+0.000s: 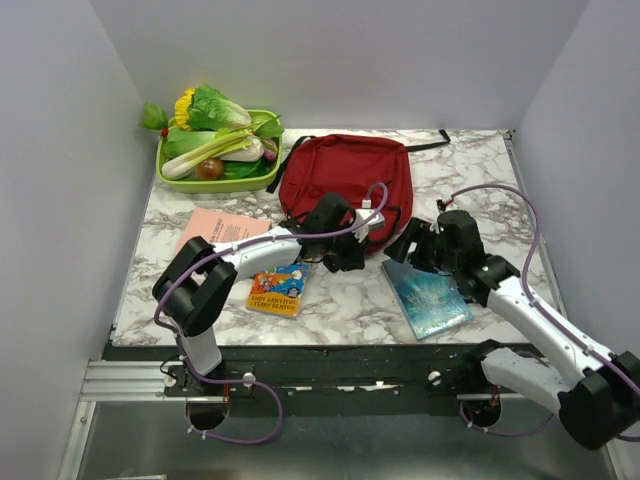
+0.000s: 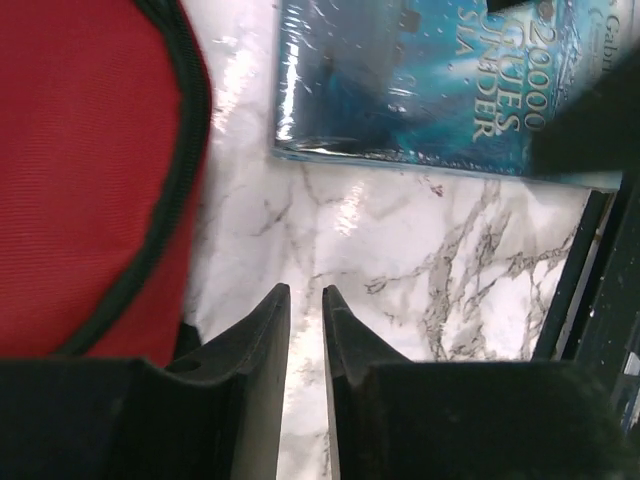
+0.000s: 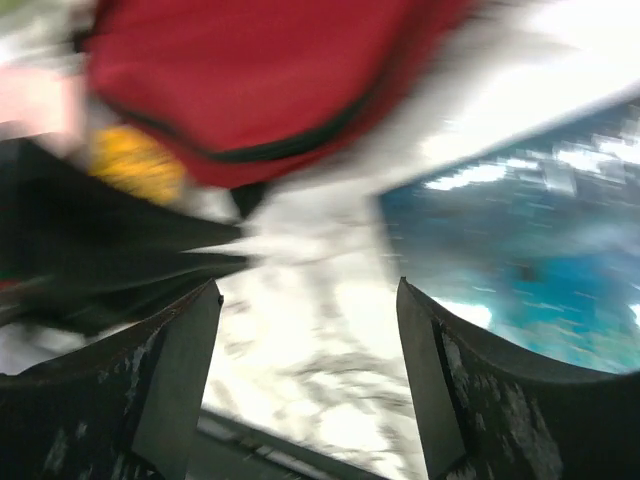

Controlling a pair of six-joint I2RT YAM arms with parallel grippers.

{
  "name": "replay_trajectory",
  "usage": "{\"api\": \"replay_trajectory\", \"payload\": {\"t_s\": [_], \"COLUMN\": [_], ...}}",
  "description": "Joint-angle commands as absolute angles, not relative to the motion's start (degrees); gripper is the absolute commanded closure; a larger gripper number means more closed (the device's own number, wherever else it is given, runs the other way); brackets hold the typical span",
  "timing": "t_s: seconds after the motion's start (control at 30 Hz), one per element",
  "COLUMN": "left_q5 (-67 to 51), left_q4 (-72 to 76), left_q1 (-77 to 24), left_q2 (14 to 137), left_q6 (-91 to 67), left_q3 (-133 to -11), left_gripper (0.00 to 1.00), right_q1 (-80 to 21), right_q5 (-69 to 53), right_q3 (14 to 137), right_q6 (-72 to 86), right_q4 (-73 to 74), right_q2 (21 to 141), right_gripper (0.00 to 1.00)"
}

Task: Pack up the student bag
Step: Move the book to the center of the board.

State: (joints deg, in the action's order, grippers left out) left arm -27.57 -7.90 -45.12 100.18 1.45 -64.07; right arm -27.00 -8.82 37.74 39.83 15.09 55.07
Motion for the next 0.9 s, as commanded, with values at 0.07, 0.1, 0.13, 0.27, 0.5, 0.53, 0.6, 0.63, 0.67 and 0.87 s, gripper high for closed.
{"api": "replay_trajectory", "payload": {"t_s": [0.07, 0.1, 0.13, 0.27, 0.5, 0.53, 0.6, 0.63, 0.67, 0.87], "left_q5": [-30.67, -30.85, -31.11, -31.64, -32.87, -33.22, -33.66, -34.01, -34.19, -35.51], "left_q4": [-6.87, -6.59, -6.24, -7.64, -8.61, -8.61, -8.96, -9.23, -9.49, -10.46], "left_q1": [-43.95, -44.03, -43.95, -43.95, -43.68, -43.77, -43.42, -43.24, -42.98, -41.92], "left_q2": [98.7, 98.61, 98.44, 98.17, 97.12, 96.77, 96.42, 96.07, 95.89, 95.27], "left_q6": [0.26, 0.18, 0.18, 1.05, 1.41, 1.41, 1.32, 1.41, 1.49, 1.76], "left_q3": [-65.66, -65.31, -65.04, -64.6, -64.51, -64.42, -64.16, -64.07, -63.99, -63.55], "left_gripper": [0.68, 0.66, 0.65, 0.63, 0.62, 0.62, 0.62, 0.62, 0.62, 0.62], "right_q1": [-24.79, -24.61, -24.17, -21.8, -17.05, -16.35, -15.65, -14.51, -13.89, -6.69], "right_q5": [15.46, 16.86, 17.66, 21.27, 20.66, 20.65, 20.13, 19.78, 19.6, 18.55], "right_q3": [40.87, 40.78, 40.69, 40.26, 40.08, 40.08, 40.08, 40.08, 40.17, 40.78], "right_q6": [41.65, 42.53, 43.93, 47.1, 47.63, 47.55, 47.11, 46.5, 46.15, 42.72], "right_q4": [43.32, 43.77, 44.47, 44.83, 40.87, 40.26, 37.8, 36.84, 35.26, 29.72], "right_q2": [65.47, 65.48, 65.3, 64.86, 69.78, 70.74, 72.85, 73.47, 74.09, 76.29], "right_gripper": [0.18, 0.18, 0.17, 0.16, 0.14, 0.14, 0.14, 0.14, 0.14, 0.14]}}
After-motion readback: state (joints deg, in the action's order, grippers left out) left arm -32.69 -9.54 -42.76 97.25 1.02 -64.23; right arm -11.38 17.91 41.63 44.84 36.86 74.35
